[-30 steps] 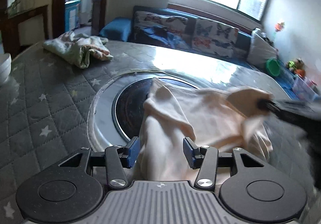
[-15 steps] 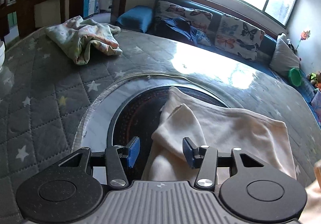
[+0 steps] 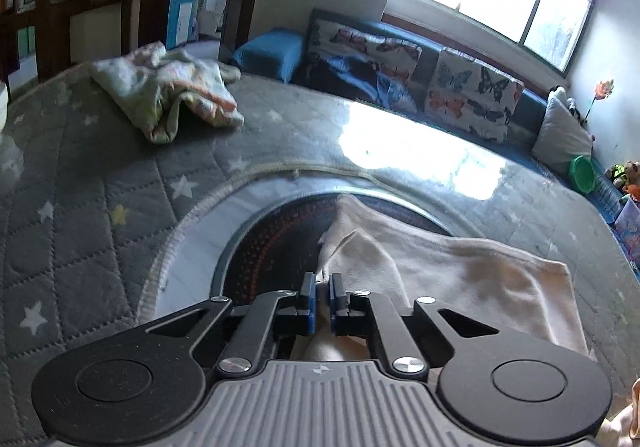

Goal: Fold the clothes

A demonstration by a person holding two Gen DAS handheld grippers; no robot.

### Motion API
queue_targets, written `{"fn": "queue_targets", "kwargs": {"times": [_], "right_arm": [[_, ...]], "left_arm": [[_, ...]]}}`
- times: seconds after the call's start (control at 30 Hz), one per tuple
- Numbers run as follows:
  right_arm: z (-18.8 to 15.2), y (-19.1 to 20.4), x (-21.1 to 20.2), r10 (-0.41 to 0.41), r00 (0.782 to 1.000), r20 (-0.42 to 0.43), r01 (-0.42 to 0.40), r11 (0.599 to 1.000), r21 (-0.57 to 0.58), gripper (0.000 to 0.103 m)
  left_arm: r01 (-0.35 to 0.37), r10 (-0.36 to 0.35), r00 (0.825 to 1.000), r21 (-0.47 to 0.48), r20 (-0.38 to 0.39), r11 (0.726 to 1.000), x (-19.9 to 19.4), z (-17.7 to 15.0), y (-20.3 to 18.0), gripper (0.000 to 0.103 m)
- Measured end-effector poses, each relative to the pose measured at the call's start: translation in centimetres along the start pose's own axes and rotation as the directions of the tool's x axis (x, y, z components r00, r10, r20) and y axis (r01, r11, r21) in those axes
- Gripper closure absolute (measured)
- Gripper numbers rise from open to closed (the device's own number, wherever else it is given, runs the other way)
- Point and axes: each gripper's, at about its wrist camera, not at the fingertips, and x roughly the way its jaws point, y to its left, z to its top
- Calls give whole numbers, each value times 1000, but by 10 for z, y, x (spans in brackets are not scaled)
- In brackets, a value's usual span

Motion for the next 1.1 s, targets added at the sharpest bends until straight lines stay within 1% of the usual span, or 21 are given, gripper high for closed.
{"fn": "queue_targets", "kwargs": {"times": [0.03,0.07,0.23,0.37,0.4,0.57,0.6,0.73,0.83,0.93,1.0,1.1], "right_arm": [[-1,-1,-1,-5,1000,1,5,1000,5,78],[-1,-2,-1,-9,1000,2,9,1000,9,72],[1,-5,-9,-17,1000,24,17,1000,19,69],[5,-5,-11,-15,999,36,15,1000,16,62],[6,-5,-11,-14,999,39,14,1000,14,61],[7,-3,-10,-2,999,50,2,1000,11,56],[7,-2,-10,-2,999,52,2,1000,9,55],[5,-5,-9,-8,999,51,7,1000,15,53],[3,-8,-9,-19,999,47,18,1000,22,51],[1,-10,-8,-27,999,38,26,999,25,51],[-1,-12,-8,-27,999,36,27,999,26,51],[-2,-8,-9,-9,999,33,8,1000,16,50]], "left_arm": [[0,0,1000,2,8,1000,-2,0,1,97],[-5,5,1000,2,13,1000,-4,0,1,97],[-7,8,999,-4,46,1000,-22,2,9,98],[-27,28,995,-9,98,1000,-47,4,22,98],[-34,35,993,-10,113,999,-54,5,26,98],[-82,86,980,-28,179,996,-94,4,56,98],[-96,101,977,-34,190,995,-101,2,63,98],[-175,183,958,-54,220,983,-126,-6,92,98],[-231,242,946,-73,214,970,-136,-14,112,98],[-291,303,935,-91,186,952,-138,-27,131,98],[-326,339,927,-100,161,940,-137,-36,142,98],[-362,375,921,-121,110,924,-133,-49,157,98]]}}
